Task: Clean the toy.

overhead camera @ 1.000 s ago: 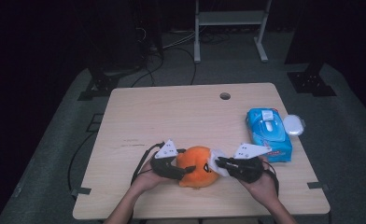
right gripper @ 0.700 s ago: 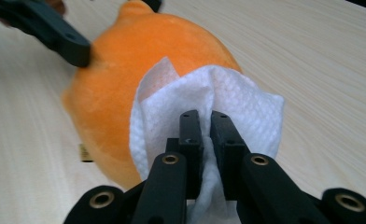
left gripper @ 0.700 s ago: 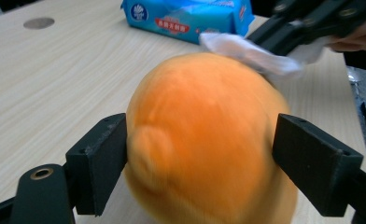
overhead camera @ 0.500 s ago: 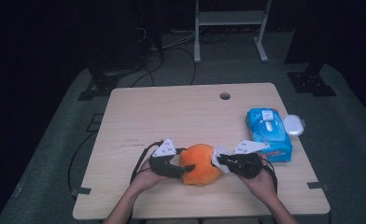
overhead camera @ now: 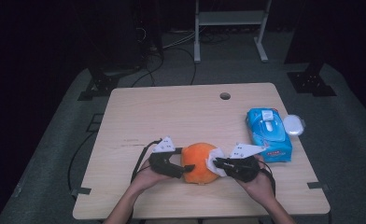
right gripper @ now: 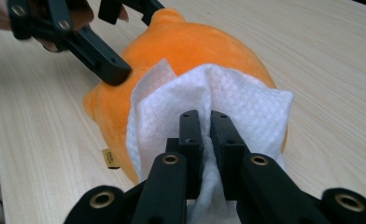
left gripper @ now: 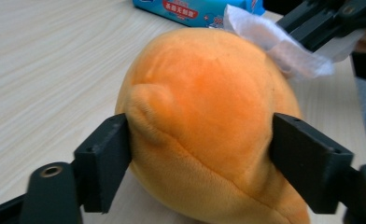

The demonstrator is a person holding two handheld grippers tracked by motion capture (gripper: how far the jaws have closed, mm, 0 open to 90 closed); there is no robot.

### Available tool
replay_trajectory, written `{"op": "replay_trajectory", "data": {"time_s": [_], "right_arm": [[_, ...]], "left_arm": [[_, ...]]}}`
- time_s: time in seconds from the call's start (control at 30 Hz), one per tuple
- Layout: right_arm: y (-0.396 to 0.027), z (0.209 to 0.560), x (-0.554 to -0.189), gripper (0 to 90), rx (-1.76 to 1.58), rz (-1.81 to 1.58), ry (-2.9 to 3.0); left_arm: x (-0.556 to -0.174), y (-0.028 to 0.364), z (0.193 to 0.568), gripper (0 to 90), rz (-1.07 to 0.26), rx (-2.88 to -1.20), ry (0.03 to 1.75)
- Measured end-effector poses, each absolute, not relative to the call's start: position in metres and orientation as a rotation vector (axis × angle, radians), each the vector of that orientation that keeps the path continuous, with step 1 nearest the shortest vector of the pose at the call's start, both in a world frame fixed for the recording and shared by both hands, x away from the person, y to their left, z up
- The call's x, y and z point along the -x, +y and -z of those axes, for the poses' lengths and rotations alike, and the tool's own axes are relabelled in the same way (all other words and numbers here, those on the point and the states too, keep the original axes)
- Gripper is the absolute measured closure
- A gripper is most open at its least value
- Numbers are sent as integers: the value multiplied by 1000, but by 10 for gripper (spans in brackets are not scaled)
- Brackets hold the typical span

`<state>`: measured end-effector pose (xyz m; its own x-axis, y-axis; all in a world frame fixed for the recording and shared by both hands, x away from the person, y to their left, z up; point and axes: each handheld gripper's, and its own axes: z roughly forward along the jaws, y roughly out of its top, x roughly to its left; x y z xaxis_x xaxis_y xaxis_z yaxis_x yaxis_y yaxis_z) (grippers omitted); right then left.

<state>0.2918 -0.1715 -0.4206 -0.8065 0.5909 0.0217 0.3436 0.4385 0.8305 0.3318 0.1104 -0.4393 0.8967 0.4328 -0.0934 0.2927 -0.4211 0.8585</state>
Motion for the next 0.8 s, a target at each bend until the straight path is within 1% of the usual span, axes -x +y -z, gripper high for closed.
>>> {"op": "replay_trajectory", "data": {"time_s": [0.03,0.1,0.17,0.3,0.47,0.53,0.7,0.8], "right_arm": [[-171,418,-289,832,-802,-1303,2412],[-170,412,-287,832,-774,-1338,2390],[-170,408,-287,832,-774,-1344,2371],[-172,412,-293,831,-815,-1345,2376],[-164,403,-284,832,-753,-1405,2362],[-157,400,-282,831,-717,-1377,2363],[-171,404,-294,832,-792,-1317,2336],[-183,406,-299,832,-875,-1368,2329]], "left_arm": [[-331,109,439,255,-181,-2041,518],[-328,107,437,278,-201,-2045,467],[-323,103,436,287,-227,-2061,418],[-319,102,434,310,-251,-2065,396],[-306,88,430,333,-334,-2079,277],[-302,83,429,333,-381,-2107,251],[-301,84,431,335,-366,-2093,261],[-299,80,430,335,-370,-2096,242]]}}
